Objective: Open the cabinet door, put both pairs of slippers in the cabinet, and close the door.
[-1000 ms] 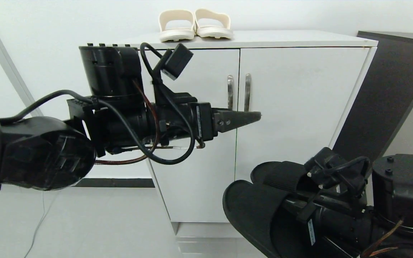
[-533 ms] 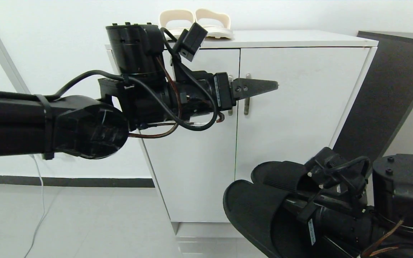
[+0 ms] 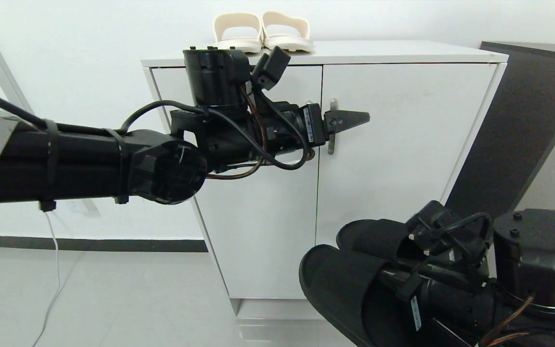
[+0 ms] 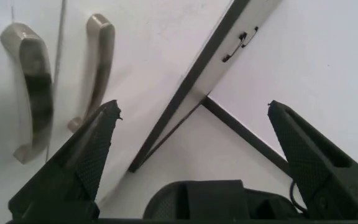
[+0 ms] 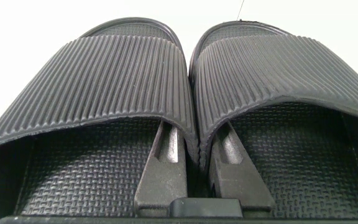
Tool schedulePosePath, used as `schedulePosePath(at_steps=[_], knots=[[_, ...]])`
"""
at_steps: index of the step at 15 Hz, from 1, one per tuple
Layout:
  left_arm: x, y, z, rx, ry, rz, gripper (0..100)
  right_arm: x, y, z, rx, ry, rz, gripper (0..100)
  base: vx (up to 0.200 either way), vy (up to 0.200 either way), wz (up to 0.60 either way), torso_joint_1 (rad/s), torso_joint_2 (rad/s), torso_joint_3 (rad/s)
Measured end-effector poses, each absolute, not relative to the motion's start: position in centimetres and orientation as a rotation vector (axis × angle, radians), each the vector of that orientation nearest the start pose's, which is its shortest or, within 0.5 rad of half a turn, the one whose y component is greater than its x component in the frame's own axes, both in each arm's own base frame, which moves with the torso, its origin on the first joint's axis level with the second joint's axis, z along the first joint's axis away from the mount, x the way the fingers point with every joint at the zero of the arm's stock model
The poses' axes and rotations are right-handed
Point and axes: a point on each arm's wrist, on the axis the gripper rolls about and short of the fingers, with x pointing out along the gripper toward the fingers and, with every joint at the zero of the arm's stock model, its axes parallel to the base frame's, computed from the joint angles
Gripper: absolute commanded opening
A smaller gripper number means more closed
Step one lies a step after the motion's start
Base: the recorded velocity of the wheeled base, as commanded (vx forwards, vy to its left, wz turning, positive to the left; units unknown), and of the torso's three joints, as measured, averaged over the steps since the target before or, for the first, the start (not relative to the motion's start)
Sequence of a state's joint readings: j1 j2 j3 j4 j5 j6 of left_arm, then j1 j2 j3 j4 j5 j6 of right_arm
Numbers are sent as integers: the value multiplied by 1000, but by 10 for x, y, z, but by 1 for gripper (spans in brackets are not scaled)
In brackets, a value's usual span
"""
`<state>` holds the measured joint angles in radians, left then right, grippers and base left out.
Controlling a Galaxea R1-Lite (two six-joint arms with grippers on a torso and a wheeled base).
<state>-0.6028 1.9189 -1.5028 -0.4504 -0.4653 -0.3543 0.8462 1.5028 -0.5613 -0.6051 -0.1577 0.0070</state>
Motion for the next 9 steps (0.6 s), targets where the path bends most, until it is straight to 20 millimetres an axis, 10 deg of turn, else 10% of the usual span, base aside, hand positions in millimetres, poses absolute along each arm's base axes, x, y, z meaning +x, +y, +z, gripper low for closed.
schedulePosePath(at_steps=[9], knots=[[345,-248,274,-270,116,-971,100,162,178,168,-161,306,680,0,0,0,0,0,0,0]])
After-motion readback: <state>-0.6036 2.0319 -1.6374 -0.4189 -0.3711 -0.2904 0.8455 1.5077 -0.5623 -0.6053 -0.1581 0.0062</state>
